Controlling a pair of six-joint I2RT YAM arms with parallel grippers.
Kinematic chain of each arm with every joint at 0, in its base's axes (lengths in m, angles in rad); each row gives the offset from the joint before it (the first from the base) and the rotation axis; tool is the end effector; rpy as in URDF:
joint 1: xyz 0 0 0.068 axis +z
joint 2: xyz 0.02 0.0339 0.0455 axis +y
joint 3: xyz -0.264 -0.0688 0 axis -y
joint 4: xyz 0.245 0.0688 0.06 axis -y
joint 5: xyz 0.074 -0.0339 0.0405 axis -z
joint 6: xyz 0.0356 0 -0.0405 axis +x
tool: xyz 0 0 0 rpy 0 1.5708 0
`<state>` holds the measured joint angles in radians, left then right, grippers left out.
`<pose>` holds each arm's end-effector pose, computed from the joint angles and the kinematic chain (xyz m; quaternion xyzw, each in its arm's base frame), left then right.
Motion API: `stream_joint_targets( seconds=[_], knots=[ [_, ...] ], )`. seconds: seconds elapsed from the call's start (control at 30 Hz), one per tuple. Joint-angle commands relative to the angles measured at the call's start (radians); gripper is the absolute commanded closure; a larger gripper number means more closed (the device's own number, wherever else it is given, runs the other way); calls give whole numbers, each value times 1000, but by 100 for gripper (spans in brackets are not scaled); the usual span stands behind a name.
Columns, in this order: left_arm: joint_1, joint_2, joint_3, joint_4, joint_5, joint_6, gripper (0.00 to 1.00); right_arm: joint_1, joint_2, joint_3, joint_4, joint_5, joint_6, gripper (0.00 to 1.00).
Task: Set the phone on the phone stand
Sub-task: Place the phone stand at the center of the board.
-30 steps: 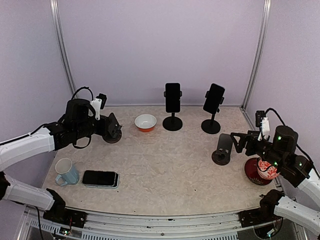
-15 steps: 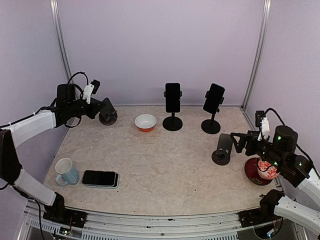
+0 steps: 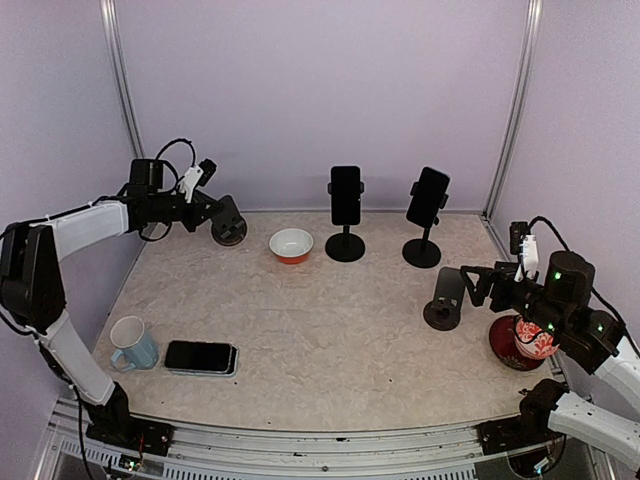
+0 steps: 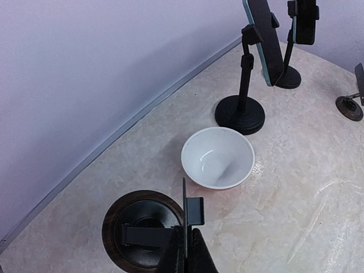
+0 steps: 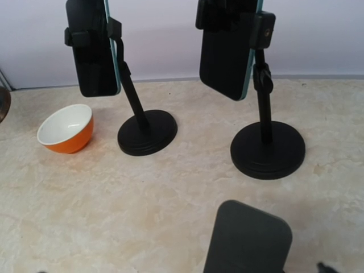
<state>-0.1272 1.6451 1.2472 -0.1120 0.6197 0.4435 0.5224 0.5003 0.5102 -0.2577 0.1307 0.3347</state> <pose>0.3729 -0.0685 0.2869 0.3793 0.7449 -0.1838 0.5172 0.1225 0.0652 0.2758 -0.0338 0.7877 0.2079 0.5790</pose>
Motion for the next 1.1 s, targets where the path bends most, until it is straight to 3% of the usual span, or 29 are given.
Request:
stream_joint_targets(
  seconds=[0.0,0.37,0.57,0.83,1.07],
  knots=[
    [29,53,55,-13,80,78,100,8,9,-15,2,4,3,0],
    [56,215,159,-194,205,316,100,8,16,-15,0,10,4,0],
    [58,280,200,-258,127,336,99,8,19,-16,0,10,3,0],
    [61,308,222,-240,87,307,74,8,22,-18,1,9,4,0],
    [61,344,243,-228,18,271,66,8,16,-16,-4,11,5,0]
  ],
)
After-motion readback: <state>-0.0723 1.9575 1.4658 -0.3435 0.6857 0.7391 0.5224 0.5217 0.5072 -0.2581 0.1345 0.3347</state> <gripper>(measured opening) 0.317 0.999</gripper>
